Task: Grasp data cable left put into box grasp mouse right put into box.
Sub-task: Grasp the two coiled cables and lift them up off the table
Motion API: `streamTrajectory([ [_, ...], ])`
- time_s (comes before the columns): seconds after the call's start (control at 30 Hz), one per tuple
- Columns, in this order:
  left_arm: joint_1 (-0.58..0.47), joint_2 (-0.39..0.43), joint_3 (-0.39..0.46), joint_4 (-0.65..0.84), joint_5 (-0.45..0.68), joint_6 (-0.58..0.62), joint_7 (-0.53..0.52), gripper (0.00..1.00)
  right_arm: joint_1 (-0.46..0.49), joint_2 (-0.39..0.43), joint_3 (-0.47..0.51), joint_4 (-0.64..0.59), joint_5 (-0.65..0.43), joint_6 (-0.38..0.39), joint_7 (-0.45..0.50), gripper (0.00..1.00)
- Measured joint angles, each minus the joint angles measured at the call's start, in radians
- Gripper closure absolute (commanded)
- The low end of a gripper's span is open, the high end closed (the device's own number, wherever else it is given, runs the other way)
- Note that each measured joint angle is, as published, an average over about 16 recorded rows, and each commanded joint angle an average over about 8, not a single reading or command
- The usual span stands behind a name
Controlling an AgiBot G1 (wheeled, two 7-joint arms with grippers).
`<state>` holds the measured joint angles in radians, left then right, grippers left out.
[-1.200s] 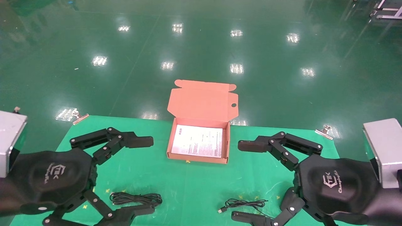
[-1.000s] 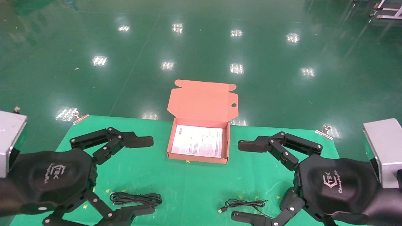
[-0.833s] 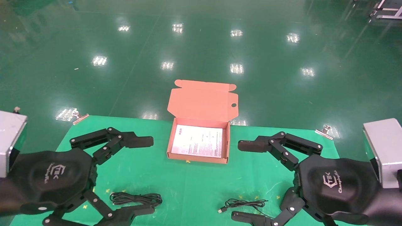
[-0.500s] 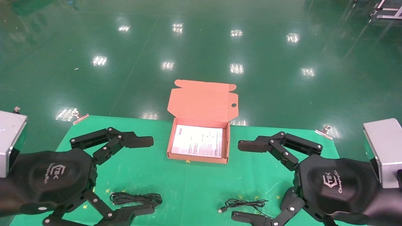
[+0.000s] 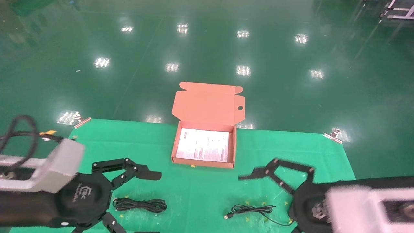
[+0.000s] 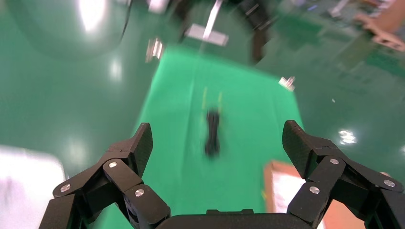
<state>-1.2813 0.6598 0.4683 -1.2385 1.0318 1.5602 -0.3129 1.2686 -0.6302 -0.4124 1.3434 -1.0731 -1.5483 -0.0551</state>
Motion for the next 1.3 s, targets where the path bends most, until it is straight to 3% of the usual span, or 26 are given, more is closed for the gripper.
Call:
streamTrajectory([
  [0.27, -0.157, 0.084, 0.179, 0.036, 0.259, 0.014, -0.049, 0.0, 0.15, -0.051, -0.163, 0.011, -0.249, -0.006, -0.157, 0.0],
  [0.53, -0.263, 0.182, 0.337, 0.093, 0.52, -0.024, -0.03, 0.0, 0.22, -0.116, -0.297, 0.013, -0.464, 0.032, -0.216, 0.0],
  [0.9, -0.277, 0.289, 0.441, 0.192, 0.761, -0.145, -0.021, 0.0, 0.18, -0.206, -0.405, 0.008, -0.715, 0.137, -0.156, 0.0],
  [1.3, -0.254, 0.4, 0.473, 0.41, 0.822, -0.227, 0.012, 0.0, 0.104, -0.289, -0.457, -0.049, -0.884, 0.241, -0.017, 0.0],
])
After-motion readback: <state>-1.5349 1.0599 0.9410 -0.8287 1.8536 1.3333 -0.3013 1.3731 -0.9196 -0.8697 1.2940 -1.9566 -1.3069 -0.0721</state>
